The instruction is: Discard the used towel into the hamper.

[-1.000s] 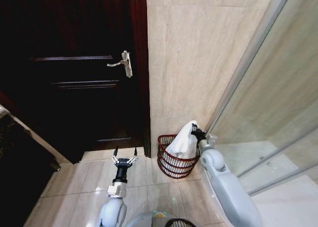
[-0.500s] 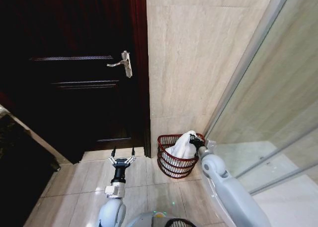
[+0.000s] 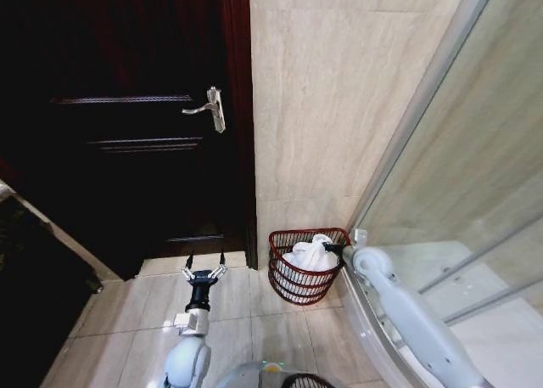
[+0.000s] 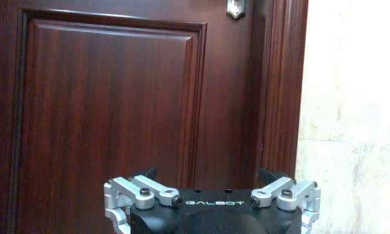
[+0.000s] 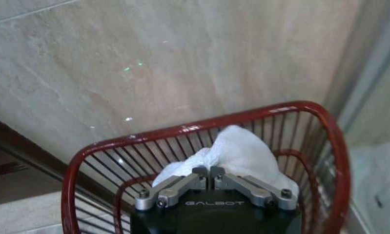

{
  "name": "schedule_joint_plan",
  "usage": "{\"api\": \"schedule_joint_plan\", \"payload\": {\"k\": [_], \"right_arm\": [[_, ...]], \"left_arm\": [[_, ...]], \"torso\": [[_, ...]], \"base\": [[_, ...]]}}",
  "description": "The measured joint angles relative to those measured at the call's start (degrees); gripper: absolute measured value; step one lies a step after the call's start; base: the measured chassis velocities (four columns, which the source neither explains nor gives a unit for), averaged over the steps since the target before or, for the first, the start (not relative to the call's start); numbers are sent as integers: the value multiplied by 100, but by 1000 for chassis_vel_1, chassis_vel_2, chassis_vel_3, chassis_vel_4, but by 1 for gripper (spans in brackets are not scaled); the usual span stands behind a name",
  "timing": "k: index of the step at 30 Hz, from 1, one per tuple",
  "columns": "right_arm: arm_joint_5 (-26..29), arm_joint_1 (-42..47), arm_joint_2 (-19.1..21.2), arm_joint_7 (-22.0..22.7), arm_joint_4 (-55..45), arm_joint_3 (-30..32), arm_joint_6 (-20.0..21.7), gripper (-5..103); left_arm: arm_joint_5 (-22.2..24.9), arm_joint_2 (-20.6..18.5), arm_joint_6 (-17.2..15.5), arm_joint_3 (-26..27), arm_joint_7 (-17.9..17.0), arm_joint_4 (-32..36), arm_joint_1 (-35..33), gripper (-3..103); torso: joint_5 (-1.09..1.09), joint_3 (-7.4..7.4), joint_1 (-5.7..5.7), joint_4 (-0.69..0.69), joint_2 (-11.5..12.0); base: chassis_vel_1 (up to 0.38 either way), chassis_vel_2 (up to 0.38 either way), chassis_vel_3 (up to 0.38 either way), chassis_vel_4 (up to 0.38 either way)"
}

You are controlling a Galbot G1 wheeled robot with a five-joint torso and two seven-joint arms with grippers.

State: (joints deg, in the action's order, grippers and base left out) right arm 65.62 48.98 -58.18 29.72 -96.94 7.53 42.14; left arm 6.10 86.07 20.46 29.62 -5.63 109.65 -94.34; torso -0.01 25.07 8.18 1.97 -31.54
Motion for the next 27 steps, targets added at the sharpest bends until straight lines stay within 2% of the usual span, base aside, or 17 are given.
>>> {"api": "schedule_joint_plan", "payload": {"k": [7,11,17,27], "right_arm": [[-18,-750,-308,-63,826,-636,19,2],[-3,-904,-416,-65,1096,-719,14,2],[359,-1157,-647,69,1738,-892,2,2],[513,-1161,-982,110,2256,-839,-4,2]], "left_arm": [[100,-12,-81,21,1,45,52,100],[109,-14,-89,23,2,51,52,100],[195,-13,-40,87,-41,80,0,100],[326,-56,28,233,-130,169,-95,100]], "torso": [[1,0,0,0,0],[0,0,0,1,0],[1,0,0,0,0],[0,0,0,0,-1]], "base": [[0,0,0,0],[0,0,0,0],[0,0,0,0],[0,0,0,0]]}}
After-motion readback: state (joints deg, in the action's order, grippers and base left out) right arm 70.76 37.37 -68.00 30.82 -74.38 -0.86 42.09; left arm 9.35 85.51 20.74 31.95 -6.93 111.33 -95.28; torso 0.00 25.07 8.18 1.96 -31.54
